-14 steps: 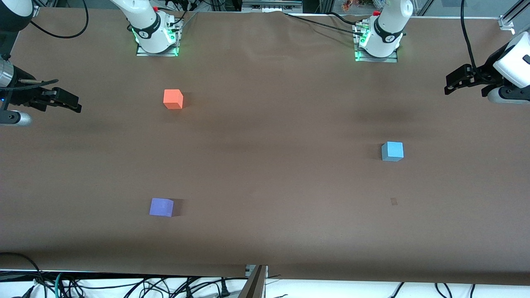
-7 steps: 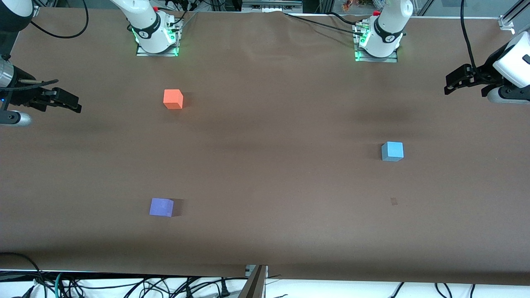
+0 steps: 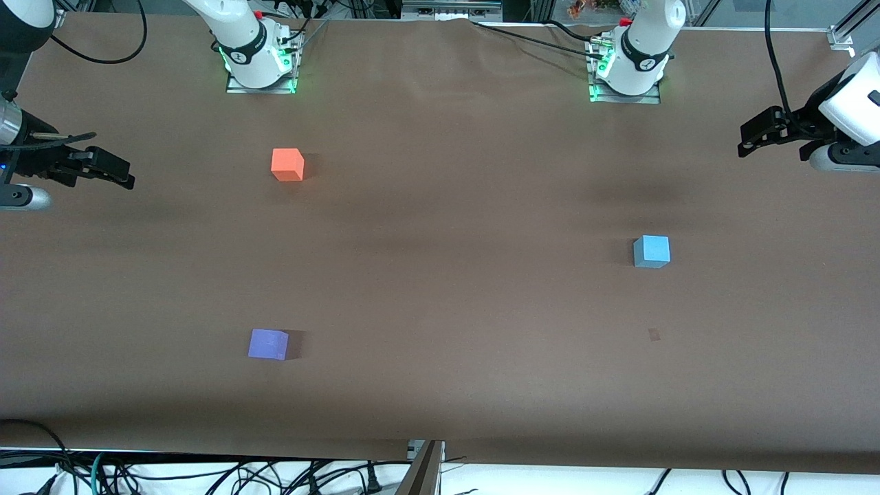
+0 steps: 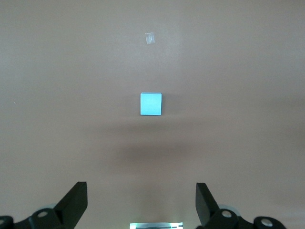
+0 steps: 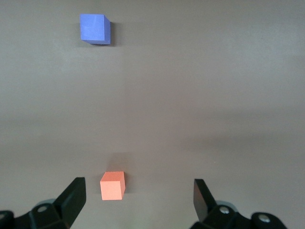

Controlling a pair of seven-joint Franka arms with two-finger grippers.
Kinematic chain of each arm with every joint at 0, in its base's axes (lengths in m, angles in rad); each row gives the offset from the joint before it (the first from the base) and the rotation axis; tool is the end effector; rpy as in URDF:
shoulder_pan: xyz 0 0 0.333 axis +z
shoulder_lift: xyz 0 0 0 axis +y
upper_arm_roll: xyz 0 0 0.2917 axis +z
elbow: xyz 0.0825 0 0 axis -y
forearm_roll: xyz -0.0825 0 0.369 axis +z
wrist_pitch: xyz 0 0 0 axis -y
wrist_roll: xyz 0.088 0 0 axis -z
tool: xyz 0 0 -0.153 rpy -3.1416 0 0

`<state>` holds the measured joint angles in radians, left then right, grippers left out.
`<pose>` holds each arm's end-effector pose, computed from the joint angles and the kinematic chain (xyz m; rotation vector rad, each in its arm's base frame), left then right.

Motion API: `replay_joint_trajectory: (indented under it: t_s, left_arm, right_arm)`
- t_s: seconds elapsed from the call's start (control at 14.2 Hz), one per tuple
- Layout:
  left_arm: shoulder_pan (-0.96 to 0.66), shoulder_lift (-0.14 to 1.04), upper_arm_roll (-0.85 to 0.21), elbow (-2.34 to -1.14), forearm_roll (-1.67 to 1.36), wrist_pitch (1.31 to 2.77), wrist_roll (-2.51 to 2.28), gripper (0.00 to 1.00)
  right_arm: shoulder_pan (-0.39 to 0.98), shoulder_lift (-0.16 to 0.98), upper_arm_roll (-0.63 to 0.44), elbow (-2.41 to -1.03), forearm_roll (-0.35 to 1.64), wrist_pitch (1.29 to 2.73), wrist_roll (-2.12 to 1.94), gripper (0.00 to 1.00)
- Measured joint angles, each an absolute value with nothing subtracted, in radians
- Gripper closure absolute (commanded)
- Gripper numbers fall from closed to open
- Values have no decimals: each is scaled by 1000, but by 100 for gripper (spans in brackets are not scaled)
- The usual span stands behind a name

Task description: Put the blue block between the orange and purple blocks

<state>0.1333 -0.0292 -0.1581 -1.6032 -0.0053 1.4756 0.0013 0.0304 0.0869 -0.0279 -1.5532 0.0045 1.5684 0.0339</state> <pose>0.5156 -0.0146 0.5472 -3.1371 0.0409 0.1551 0.5581 0.0026 0.5143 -3.1384 0.0495 0.1126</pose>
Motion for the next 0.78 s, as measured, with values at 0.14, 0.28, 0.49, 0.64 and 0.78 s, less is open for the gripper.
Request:
replay_joint_trajectory:
  t_s: [0.14, 0.28, 0.49, 0.64, 0.78]
  left_arm:
    - [133, -29, -157, -1603, -5, 1476, 1, 0]
    - [133, -29, -157, -1603, -5, 1476, 1, 0]
    - [133, -29, -157, -1603, -5, 1476, 1, 0]
    - [133, -29, -157, -1603, -5, 1476, 1, 0]
    - [133, -29, -157, -1603, -5, 1476, 1, 0]
  right_arm:
    - [30, 87, -28, -1553, 5, 1569, 34, 0]
    - [31, 87, -28, -1553, 5, 1569, 33, 0]
    - [38, 87, -26, -1550, 5, 1577, 33, 0]
    - [42, 88, -26, -1546, 5, 1578, 33, 0]
    - [42, 91, -26, -1543, 5, 1579, 33, 0]
